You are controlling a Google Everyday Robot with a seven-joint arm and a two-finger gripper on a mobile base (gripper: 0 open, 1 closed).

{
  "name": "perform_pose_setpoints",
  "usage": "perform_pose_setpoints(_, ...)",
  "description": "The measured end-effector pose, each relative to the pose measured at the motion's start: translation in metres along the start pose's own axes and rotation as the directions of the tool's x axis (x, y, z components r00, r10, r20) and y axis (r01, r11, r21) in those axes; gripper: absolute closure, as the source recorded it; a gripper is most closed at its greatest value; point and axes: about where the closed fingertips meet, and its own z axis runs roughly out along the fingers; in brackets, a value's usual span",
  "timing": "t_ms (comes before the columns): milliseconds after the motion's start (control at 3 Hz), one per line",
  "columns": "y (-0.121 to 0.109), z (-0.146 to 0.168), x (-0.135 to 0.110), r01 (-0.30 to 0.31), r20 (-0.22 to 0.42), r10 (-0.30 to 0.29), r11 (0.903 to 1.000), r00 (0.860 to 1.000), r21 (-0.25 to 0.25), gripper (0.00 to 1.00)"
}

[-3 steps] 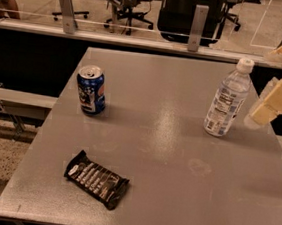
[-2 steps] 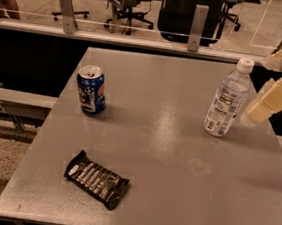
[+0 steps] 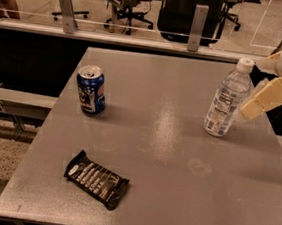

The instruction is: Move blue plastic bottle near rxbar chocolate

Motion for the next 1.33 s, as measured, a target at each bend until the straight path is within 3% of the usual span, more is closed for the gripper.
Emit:
perform_pose_setpoints(667, -0.008, 0.024, 0.003, 0.007, 0.049, -0.006, 0.9998, 0.999, -0.020, 0.00)
perform_pose_setpoints(1000, -0.010, 0.029, 0.002, 0.009, 0.063, -0.007, 0.9995, 0.998, -0.030, 0.18)
perform_pose_setpoints(1333, -0.012, 0.032, -0.001, 0.009, 0.082, -0.006, 0.9992, 0.997, -0.039, 0.42)
